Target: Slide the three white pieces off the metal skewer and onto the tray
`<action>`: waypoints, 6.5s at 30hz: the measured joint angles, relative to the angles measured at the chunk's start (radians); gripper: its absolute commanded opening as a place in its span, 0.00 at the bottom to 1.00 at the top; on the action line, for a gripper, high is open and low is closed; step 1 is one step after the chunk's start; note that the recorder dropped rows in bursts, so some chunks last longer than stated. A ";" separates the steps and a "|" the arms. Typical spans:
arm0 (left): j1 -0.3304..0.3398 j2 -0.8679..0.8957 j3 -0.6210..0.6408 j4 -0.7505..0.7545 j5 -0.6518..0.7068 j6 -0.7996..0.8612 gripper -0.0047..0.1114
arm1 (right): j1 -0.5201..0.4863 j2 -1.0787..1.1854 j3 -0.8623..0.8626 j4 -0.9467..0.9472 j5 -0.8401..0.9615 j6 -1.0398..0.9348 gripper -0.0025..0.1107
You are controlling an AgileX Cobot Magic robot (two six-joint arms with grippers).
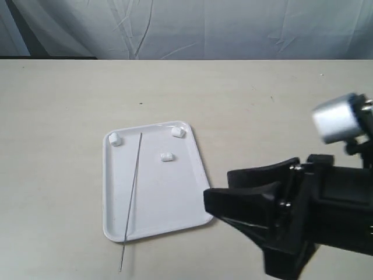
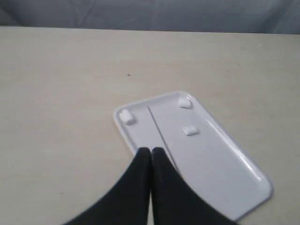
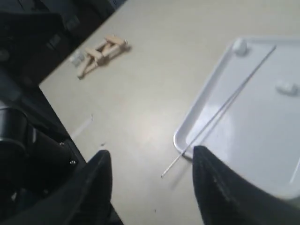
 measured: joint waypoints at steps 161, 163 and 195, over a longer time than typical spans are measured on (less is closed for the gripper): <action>0.395 -0.361 0.414 0.138 -0.332 0.048 0.04 | -0.941 -0.843 0.404 1.687 0.555 -2.152 0.02; 0.395 -0.361 0.414 0.138 -0.332 0.048 0.04 | -0.939 -0.843 0.404 1.689 0.555 -2.152 0.02; 0.395 -0.361 0.414 0.142 -0.332 0.048 0.04 | -0.936 -0.843 0.404 1.689 0.557 -2.147 0.02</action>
